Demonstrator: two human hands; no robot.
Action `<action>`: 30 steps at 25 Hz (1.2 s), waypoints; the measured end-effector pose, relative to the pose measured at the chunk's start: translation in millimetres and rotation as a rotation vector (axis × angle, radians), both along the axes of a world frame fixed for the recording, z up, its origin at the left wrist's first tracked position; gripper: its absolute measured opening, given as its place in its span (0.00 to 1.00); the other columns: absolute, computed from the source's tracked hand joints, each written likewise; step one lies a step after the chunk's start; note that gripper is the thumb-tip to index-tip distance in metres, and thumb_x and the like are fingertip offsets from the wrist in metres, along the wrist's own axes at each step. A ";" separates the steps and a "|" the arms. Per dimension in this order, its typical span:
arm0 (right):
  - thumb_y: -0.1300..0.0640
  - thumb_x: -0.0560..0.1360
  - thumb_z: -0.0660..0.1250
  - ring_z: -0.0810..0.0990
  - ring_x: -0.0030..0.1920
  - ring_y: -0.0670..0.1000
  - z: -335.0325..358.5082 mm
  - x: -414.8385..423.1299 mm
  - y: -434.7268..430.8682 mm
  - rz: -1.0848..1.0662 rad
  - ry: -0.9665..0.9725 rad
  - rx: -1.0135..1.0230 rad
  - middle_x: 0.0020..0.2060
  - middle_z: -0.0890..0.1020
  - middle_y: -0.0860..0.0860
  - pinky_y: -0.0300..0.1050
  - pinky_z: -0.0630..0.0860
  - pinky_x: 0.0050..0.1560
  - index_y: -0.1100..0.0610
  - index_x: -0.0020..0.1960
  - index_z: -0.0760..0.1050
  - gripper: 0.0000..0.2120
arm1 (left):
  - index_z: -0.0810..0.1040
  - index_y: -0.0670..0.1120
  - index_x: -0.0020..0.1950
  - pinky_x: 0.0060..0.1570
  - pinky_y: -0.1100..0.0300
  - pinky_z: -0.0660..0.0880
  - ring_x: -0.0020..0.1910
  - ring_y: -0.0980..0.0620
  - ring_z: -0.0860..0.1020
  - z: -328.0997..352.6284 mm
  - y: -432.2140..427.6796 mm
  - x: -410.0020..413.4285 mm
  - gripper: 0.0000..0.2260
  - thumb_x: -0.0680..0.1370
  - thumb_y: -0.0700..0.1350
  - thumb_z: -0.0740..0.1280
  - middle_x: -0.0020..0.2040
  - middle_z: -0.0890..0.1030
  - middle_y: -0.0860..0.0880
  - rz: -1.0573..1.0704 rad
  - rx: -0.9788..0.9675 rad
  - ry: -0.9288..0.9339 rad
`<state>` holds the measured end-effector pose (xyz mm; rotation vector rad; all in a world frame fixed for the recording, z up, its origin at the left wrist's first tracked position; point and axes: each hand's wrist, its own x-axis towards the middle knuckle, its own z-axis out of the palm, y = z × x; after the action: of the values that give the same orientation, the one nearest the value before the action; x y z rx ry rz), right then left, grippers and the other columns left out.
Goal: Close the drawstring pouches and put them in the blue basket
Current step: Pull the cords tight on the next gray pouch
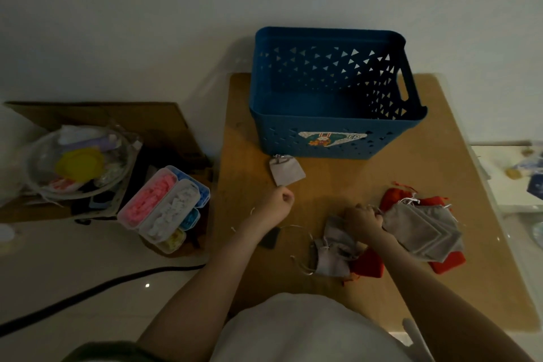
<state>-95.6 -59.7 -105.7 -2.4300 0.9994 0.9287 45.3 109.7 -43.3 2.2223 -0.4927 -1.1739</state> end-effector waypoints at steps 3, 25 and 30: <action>0.57 0.78 0.60 0.75 0.54 0.57 21.9 12.7 2.6 -0.203 -0.340 0.127 0.57 0.76 0.60 0.50 0.72 0.51 0.61 0.59 0.71 0.11 | 0.72 0.48 0.63 0.54 0.57 0.72 0.55 0.53 0.74 1.8 6.9 -1.4 0.11 0.82 0.47 0.57 0.59 0.75 0.49 -0.012 0.054 0.028; 0.60 0.78 0.65 0.80 0.50 0.50 83.9 51.6 45.2 -0.440 -0.898 0.921 0.48 0.81 0.52 0.44 0.77 0.51 0.55 0.60 0.74 0.11 | 0.71 0.53 0.59 0.60 0.50 0.73 0.58 0.50 0.75 39.0 22.3 -6.7 0.10 0.79 0.49 0.64 0.57 0.77 0.50 0.241 -0.256 0.306; 0.61 0.78 0.64 0.77 0.47 0.51 88.1 53.7 39.0 -0.404 -0.921 0.827 0.43 0.79 0.53 0.47 0.73 0.51 0.57 0.49 0.77 0.04 | 0.73 0.51 0.52 0.41 0.63 0.73 0.43 0.57 0.76 43.4 23.2 -1.9 0.06 0.81 0.51 0.60 0.44 0.77 0.53 0.172 -0.284 0.112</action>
<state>-41.9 -20.7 -17.7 -1.5448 0.5391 -0.0097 43.5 133.0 0.2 1.9055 -0.3872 -1.0603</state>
